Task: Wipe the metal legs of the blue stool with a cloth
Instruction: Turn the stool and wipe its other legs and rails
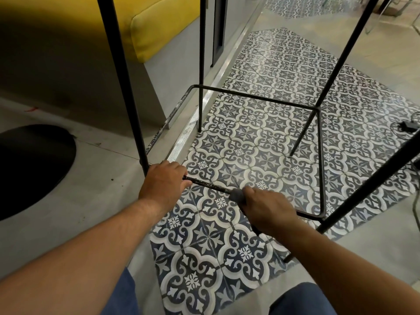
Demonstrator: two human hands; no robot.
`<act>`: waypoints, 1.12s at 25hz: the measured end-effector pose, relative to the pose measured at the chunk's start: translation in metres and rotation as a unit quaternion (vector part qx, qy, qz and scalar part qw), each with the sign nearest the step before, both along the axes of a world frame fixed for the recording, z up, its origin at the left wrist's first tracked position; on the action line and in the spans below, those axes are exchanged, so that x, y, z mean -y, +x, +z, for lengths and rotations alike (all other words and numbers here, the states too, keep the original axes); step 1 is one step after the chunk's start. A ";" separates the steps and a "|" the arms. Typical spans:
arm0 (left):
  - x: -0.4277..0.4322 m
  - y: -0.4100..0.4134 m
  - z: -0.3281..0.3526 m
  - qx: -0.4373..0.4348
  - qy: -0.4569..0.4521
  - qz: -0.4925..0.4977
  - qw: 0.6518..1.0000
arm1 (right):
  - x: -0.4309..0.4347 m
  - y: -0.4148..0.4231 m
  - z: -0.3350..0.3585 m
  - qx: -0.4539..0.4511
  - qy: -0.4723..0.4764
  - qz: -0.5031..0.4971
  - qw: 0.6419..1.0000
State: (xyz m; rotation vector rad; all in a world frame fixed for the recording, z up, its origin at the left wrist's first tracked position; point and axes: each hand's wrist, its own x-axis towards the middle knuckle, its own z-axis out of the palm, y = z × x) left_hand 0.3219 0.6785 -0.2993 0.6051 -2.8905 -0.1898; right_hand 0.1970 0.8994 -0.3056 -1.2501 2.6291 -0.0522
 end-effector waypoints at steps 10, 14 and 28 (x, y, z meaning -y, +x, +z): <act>0.003 0.000 0.002 0.002 0.005 -0.007 1.000 | -0.019 -0.004 -0.013 -0.011 -0.008 0.055 0.998; 0.003 -0.001 0.002 -0.003 0.005 -0.004 1.000 | 0.030 -0.004 0.001 0.070 0.033 -0.005 0.997; 0.006 0.001 0.002 -0.028 0.034 -0.009 0.999 | 0.064 0.011 -0.001 0.043 0.018 0.019 0.999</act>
